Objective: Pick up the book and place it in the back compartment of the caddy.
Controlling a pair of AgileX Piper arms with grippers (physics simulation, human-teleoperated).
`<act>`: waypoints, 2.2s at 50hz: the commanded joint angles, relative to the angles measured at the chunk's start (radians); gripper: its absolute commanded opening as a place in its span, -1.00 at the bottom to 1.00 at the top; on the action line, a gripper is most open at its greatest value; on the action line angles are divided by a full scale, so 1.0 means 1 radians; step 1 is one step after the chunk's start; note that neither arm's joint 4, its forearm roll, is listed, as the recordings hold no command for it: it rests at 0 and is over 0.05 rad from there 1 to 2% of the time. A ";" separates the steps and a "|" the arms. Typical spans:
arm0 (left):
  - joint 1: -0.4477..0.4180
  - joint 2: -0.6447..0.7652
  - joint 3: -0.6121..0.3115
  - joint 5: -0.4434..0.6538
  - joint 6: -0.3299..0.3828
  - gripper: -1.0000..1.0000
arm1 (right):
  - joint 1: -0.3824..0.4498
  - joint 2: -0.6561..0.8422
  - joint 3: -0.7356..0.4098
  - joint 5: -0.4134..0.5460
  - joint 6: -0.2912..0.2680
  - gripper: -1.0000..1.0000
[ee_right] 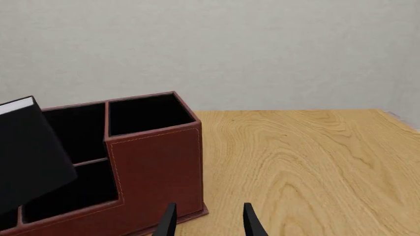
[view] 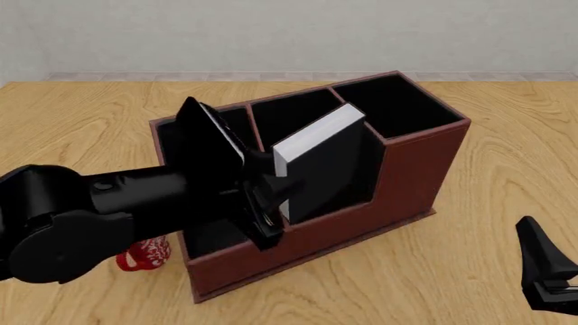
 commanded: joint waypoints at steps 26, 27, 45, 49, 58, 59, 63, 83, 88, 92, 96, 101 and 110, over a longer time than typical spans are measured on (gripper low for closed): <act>0.072 0.161 -0.077 -0.049 0.040 -1.00 | 0.000 -0.004 0.000 0.005 0.000 1.00; 0.074 0.165 -0.079 -0.054 0.032 -1.00 | 0.000 -0.004 0.000 0.005 0.000 1.00; 0.070 0.224 -0.110 -0.079 0.030 -1.00 | 0.000 -0.004 0.000 0.004 0.000 1.00; 0.071 0.238 -0.107 -0.092 0.026 -1.00 | 0.000 -0.004 0.000 0.005 0.000 1.00; 0.085 0.265 -0.099 -0.116 0.018 -1.00 | 0.000 -0.004 0.000 0.004 0.000 1.00; 0.087 0.265 -0.098 -0.116 0.018 -1.00 | 0.000 -0.004 0.000 0.004 0.000 1.00; 0.093 0.270 -0.090 -0.127 0.017 -1.00 | 0.000 -0.005 0.000 0.005 0.000 1.00; 0.099 0.295 -0.081 -0.149 0.025 -1.00 | 0.000 -0.004 0.000 0.005 0.000 1.00; 0.098 0.299 -0.080 -0.152 0.026 -1.00 | 0.000 -0.004 0.000 0.005 0.000 1.00; 0.094 0.289 -0.081 -0.142 0.023 1.00 | 0.000 -0.004 0.000 0.005 0.000 1.00; 0.094 0.290 -0.077 -0.146 0.023 1.00 | 0.000 -0.004 0.000 0.005 0.000 1.00; 0.094 0.291 -0.068 -0.153 0.024 1.00 | 0.000 -0.004 0.000 0.005 0.000 1.00; 0.094 0.291 -0.046 -0.177 0.011 1.00 | 0.000 -0.005 0.000 0.005 0.000 1.00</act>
